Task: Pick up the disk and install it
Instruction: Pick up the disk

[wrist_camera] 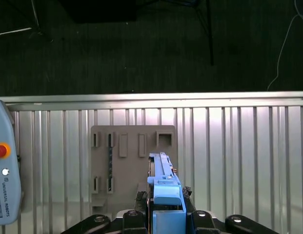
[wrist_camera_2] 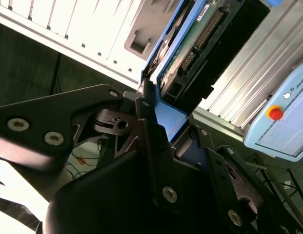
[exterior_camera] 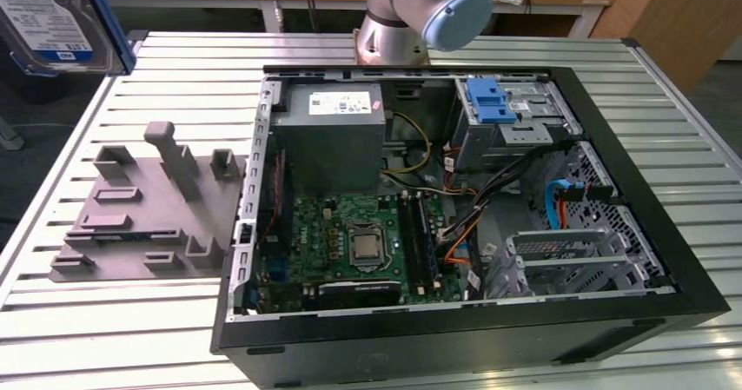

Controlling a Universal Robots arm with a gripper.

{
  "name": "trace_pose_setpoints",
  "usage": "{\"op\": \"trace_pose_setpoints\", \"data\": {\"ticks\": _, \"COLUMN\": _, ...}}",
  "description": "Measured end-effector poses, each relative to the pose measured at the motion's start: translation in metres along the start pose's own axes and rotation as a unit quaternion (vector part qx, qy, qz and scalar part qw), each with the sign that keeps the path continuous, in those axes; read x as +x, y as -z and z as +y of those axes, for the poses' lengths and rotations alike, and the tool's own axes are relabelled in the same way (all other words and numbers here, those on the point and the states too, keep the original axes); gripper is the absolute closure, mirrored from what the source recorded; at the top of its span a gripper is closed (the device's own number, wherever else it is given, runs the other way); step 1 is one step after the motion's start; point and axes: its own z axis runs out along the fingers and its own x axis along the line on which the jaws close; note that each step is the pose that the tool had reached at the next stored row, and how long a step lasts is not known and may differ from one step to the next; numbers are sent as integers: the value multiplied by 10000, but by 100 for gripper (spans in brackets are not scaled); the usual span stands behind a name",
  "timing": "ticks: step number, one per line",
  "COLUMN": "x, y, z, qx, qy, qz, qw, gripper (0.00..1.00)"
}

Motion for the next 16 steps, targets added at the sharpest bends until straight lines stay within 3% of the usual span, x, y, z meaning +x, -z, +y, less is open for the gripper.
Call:
{"op": "trace_pose_setpoints", "data": {"ticks": 4, "x": 21, "y": 0, "z": -47, "qx": 0, "qy": 0, "qz": 0, "qw": 10000, "gripper": 64}}
{"op": "trace_pose_setpoints", "data": {"ticks": 16, "x": 24, "y": 0, "z": -77, "qx": -1, "qy": 0, "qz": -1, "qw": 10000, "gripper": 64}}
